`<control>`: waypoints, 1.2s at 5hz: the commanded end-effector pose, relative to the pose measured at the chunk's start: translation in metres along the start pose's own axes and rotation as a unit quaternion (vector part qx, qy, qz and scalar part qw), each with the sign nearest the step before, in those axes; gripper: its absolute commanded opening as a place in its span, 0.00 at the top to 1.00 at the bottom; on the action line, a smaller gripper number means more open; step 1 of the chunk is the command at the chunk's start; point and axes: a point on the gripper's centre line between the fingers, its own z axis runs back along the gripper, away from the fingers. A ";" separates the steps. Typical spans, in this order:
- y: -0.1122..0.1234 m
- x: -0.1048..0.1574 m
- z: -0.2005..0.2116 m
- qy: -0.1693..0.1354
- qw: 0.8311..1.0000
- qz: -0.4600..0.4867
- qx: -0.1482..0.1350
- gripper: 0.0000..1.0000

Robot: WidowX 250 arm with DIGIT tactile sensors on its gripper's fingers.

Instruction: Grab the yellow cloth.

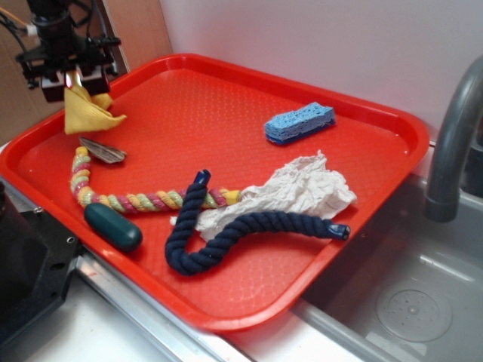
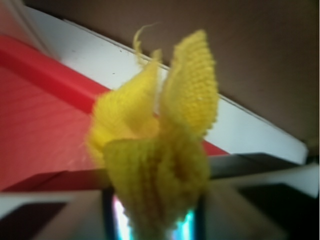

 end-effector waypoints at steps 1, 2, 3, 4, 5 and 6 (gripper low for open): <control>-0.023 -0.030 0.098 0.004 0.969 -0.228 -0.090 1.00; -0.022 -0.048 0.145 -0.019 0.941 -0.312 -0.127 1.00; -0.026 -0.057 0.177 -0.004 0.918 -0.359 -0.171 1.00; -0.031 -0.062 0.192 0.016 0.903 -0.383 -0.192 1.00; -0.029 -0.061 0.192 0.044 0.903 -0.381 -0.195 1.00; -0.026 -0.058 0.190 0.053 0.906 -0.376 -0.187 1.00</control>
